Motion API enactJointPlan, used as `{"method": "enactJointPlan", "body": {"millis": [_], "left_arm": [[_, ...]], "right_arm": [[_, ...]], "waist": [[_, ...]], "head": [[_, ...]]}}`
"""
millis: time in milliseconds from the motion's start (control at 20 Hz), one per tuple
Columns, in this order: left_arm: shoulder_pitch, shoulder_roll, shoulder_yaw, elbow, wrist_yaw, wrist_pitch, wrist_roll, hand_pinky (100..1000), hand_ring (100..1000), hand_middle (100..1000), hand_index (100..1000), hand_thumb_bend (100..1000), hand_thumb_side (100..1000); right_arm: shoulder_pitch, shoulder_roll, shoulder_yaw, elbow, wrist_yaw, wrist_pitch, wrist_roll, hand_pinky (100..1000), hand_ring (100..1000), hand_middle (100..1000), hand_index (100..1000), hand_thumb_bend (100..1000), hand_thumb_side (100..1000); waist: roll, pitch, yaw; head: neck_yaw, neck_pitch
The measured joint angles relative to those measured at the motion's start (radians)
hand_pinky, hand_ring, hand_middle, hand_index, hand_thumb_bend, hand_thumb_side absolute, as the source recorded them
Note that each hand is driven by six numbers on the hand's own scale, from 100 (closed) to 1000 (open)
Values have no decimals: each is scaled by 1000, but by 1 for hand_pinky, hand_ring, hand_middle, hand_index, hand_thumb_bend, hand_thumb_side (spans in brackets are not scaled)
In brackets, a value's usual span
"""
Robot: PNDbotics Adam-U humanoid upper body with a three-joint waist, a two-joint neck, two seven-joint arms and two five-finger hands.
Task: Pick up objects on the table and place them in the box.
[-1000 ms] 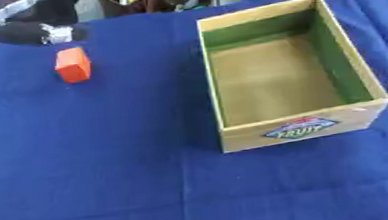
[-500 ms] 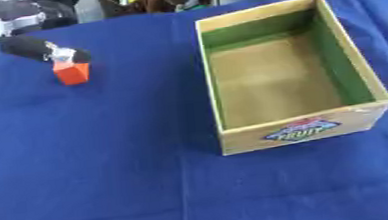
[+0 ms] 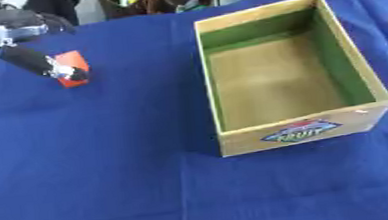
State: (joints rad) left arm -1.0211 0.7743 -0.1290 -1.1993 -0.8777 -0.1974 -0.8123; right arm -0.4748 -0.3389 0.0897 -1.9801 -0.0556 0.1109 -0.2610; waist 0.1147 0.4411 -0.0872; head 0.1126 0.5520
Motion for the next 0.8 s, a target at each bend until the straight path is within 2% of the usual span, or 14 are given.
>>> {"method": "enactJointPlan", "body": {"millis": [300, 800], "left_arm": [[-10, 0, 6, 20, -39, 7, -2, 926, 942, 996, 1000, 602, 731], [-17, 0, 36, 82, -68, 31, 24, 924, 940, 1000, 1000, 569, 699]], "right_arm": [[0, 0, 3, 0, -4, 1, 0, 933, 737, 541, 735, 100, 645], [-1, -6, 3, 0, -7, 6, 3, 935, 736, 538, 733, 100, 635]], "waist": [[1, 7, -7], [1, 29, -20]], "head": [[1, -1], [9, -19]]}}
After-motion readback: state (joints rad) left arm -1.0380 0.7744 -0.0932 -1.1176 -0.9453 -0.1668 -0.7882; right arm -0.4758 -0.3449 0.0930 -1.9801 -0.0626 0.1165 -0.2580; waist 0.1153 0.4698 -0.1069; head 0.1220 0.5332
